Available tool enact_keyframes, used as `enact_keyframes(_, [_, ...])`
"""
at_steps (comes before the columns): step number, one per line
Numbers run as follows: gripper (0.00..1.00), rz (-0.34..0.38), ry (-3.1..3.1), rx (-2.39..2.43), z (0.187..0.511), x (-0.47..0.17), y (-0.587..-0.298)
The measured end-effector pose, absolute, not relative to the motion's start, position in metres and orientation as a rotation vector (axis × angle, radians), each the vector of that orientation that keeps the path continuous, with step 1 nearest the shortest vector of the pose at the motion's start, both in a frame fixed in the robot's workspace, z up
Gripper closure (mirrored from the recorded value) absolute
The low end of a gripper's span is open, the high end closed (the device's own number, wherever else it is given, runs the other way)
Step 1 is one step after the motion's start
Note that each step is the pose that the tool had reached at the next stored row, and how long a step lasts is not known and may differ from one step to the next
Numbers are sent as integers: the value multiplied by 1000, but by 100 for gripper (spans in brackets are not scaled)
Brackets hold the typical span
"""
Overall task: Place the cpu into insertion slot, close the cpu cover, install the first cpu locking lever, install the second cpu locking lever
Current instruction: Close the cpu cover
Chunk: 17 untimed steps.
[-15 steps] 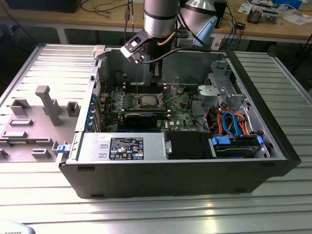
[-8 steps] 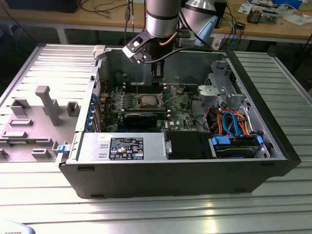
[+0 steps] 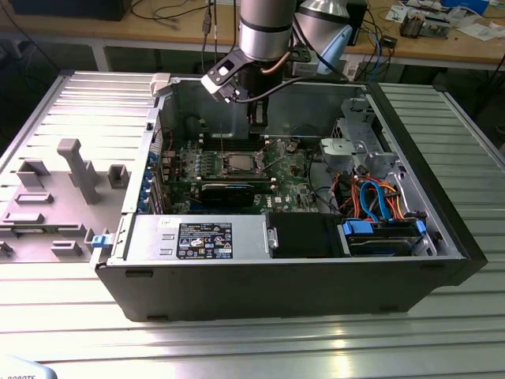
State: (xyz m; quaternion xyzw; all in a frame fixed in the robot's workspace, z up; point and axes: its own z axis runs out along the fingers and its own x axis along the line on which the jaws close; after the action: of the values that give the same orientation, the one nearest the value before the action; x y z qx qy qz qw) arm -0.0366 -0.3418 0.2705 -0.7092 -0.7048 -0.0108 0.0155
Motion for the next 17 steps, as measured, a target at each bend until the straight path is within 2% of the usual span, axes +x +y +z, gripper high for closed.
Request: enact_keyframes(17, [89,-34,-2193,-2206,270,-28,-342])
